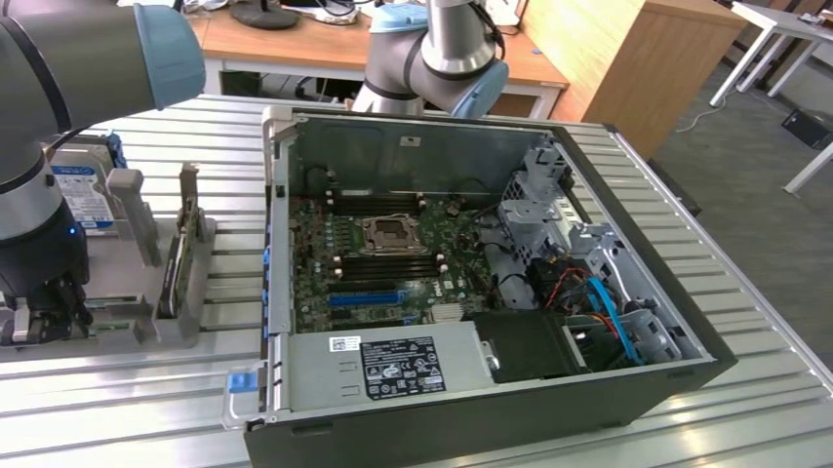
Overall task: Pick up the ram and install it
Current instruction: 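Pick up the ram and move it above insertion slot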
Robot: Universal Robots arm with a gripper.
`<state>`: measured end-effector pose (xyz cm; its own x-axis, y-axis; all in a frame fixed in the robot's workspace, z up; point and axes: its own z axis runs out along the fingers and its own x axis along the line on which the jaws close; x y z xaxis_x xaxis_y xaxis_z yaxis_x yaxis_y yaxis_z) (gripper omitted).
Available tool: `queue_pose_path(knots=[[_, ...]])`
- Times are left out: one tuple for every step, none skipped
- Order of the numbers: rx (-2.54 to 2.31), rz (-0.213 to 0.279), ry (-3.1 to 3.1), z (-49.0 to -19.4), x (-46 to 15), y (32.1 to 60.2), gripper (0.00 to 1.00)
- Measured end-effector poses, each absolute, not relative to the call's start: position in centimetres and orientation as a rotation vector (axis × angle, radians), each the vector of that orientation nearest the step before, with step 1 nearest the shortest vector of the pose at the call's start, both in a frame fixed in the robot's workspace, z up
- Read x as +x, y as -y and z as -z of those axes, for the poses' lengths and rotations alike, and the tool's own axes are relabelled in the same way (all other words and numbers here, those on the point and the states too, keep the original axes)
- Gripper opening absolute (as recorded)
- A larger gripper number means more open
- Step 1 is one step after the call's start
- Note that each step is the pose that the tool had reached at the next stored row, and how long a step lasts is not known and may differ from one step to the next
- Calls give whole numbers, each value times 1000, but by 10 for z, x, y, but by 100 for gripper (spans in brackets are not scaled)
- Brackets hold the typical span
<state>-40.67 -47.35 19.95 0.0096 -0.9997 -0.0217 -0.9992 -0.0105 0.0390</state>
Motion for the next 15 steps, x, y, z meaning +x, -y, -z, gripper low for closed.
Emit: queue_pose_path(knots=[[2223, 67, 2201, -199, -407, 473, 21], [2223, 67, 2201, -199, -407, 473, 20], [2223, 67, 2201, -199, -407, 473, 20], [2223, 67, 2201, -199, -407, 473, 13], [2223, 67, 2201, -199, -407, 473, 12], [2223, 67, 2201, -199, -407, 473, 12], [2223, 67, 2201, -199, -407, 473, 12], [2223, 67, 2201, -199, -407, 473, 12], [2223, 67, 2201, -199, -407, 473, 12], [2223, 67, 2201, -199, -407, 473, 12], [2223, 67, 2201, -199, -407, 473, 12], [2223, 67, 2201, -199, -407, 473, 12], [2223, 67, 2201, -199, -407, 473, 12], [2223, 67, 2201, -199, -407, 473, 12], [2223, 67, 2201, -199, -407, 473, 12]])
